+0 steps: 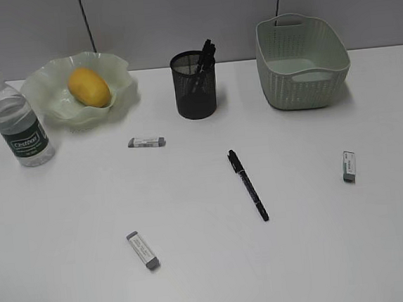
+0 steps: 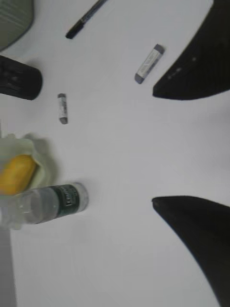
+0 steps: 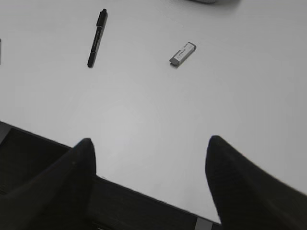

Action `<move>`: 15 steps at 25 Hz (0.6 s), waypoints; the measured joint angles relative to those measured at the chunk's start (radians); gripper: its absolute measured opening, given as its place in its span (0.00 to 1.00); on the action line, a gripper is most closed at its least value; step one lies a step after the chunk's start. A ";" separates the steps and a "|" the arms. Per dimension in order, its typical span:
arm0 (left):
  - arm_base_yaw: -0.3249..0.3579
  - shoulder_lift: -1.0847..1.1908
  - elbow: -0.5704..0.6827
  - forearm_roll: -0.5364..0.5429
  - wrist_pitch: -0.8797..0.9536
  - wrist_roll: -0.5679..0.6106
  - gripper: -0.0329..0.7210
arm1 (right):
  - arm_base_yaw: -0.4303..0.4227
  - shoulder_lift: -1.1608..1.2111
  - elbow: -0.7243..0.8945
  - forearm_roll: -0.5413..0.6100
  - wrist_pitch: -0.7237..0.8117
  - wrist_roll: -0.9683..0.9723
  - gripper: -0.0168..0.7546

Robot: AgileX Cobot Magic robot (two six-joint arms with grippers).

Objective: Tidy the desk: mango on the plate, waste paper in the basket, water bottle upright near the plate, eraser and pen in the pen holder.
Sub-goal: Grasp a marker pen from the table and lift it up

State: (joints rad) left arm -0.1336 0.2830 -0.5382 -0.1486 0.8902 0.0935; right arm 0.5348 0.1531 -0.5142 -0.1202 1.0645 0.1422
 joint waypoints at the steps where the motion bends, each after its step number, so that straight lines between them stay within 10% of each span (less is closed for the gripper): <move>1: 0.000 -0.033 -0.001 0.001 -0.002 0.000 0.68 | 0.000 0.000 0.000 0.000 0.000 0.000 0.75; 15: 0.000 -0.141 -0.003 -0.008 0.062 0.000 0.68 | 0.000 0.028 0.000 0.000 -0.012 0.000 0.75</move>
State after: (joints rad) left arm -0.1336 0.1422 -0.5417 -0.1570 0.9518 0.0935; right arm 0.5348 0.1808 -0.5142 -0.1202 1.0530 0.1422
